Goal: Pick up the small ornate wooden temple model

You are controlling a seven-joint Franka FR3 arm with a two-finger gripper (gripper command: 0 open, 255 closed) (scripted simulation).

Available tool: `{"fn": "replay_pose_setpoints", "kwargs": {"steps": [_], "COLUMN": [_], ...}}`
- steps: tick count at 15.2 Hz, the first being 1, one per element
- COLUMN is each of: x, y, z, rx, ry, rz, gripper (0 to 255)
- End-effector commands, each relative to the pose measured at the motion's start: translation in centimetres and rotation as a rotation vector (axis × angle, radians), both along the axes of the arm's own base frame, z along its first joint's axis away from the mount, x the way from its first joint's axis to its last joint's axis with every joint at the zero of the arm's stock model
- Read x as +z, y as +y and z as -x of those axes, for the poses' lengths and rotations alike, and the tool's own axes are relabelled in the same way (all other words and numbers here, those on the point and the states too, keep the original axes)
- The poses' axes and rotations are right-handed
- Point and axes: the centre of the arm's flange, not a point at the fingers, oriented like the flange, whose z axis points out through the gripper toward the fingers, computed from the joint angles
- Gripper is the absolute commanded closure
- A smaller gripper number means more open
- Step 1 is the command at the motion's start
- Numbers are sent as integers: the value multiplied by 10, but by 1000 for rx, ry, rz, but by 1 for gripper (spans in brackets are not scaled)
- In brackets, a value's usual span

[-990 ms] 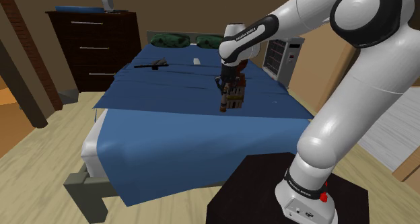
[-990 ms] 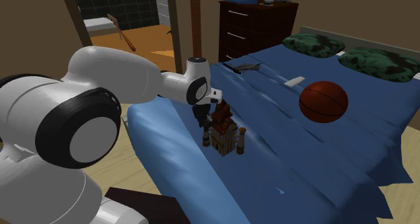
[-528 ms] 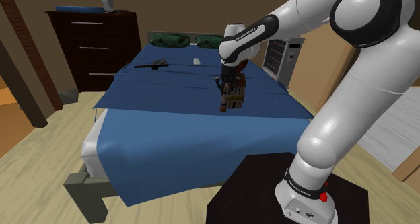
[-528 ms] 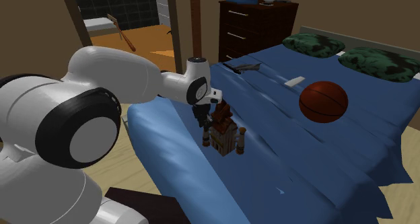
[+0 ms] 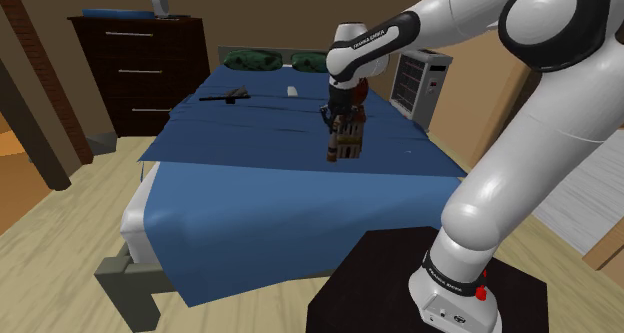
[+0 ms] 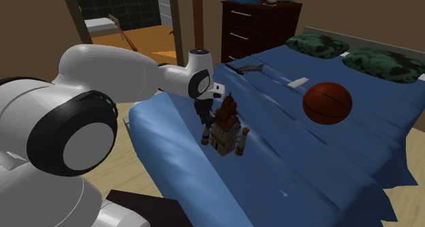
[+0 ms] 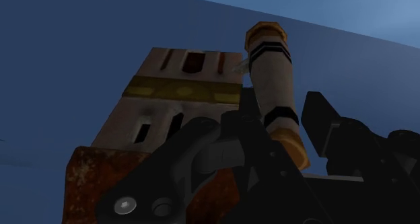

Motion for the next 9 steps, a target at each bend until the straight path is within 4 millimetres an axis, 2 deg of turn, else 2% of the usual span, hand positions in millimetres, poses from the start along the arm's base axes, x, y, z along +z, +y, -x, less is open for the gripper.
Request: {"fn": "replay_pose_setpoints", "kwargs": {"steps": [1, 9], "x": [11, 49], "y": [0, 0], "z": [1, 1], "rx": [0, 0], "ry": [-2, -2], "rz": [1, 1], "gripper": [255, 255]}}
